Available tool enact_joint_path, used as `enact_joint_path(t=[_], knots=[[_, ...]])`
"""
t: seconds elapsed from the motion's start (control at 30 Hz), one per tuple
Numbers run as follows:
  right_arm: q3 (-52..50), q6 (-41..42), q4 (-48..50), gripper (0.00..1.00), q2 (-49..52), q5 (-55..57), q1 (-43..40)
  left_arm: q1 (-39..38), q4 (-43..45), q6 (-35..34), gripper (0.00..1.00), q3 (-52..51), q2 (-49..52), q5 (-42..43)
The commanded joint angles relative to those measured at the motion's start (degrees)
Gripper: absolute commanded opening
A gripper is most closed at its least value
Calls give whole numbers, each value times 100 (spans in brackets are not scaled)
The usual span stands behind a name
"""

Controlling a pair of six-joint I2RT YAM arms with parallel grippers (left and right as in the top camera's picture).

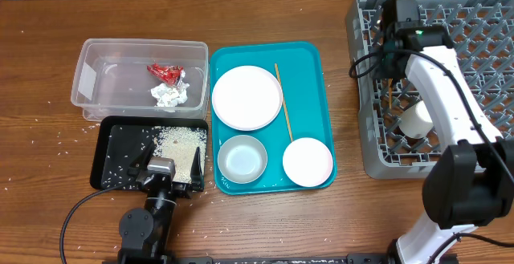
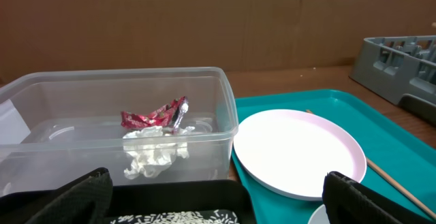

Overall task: Sort waste into correct bins and load items into the dishwasher
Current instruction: 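Carry the chopstick into the dish rack with the right gripper, then return the right gripper to the tray and grasp the second chopstick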

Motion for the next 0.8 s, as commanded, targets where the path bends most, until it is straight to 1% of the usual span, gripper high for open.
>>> enact_joint_path(t=[0.0, 0.03, 0.07, 0.1, 0.17, 0.23, 0.27, 0.3, 0.37, 0.43, 0.47, 0.5, 0.57, 0.6, 0.7, 0.77], knots=[[-46, -258, 37, 11, -2, 101, 221, 37, -7, 90, 100, -22, -63, 81], [-35, -256, 28, 19, -4, 173, 280, 37, -7, 90, 100, -22, -63, 81], [-13, -251, -22, 39, -9, 293, 369, 37, -7, 90, 100, -22, -63, 81], [11, -227, -72, 46, -9, 330, 431, 37, -7, 90, 100, -22, -63, 81], [70, -55, -186, 52, -28, 332, 605, 37, -7, 90, 100, -22, -63, 79], [131, 98, -278, 54, -63, 98, 804, 37, -7, 90, 100, -22, -63, 81], [151, 133, -310, 56, -72, -181, 920, 37, -7, 90, 100, -22, -63, 81], [164, 264, -341, 63, -101, -935, 1156, 37, -7, 90, 100, -22, -63, 81], [162, 267, -352, 61, -98, -1869, 1384, 37, -7, 90, 100, -22, -63, 81], [127, 271, -302, 53, -92, -2570, 1587, 37, -7, 90, 100, -22, -63, 79], [87, 354, -236, 52, -92, -2896, 1729, 37, -7, 90, 100, -22, -63, 79], [39, 494, -166, 52, -87, -2981, 1845, 37, -7, 90, 100, -22, -63, 81], [-107, 680, 13, 52, -68, -2979, 2105, 37, -7, 90, 100, -22, -63, 81], [-273, 678, 155, 52, -44, -2789, 2330, 37, -7, 90, 100, -22, -63, 79], [-610, 717, 420, 52, 26, -2011, 2627, 37, -7, 90, 100, -22, -63, 81], [-804, 970, 544, 52, 129, -1425, 2721, 37, -7, 90, 100, -22, -63, 79]])
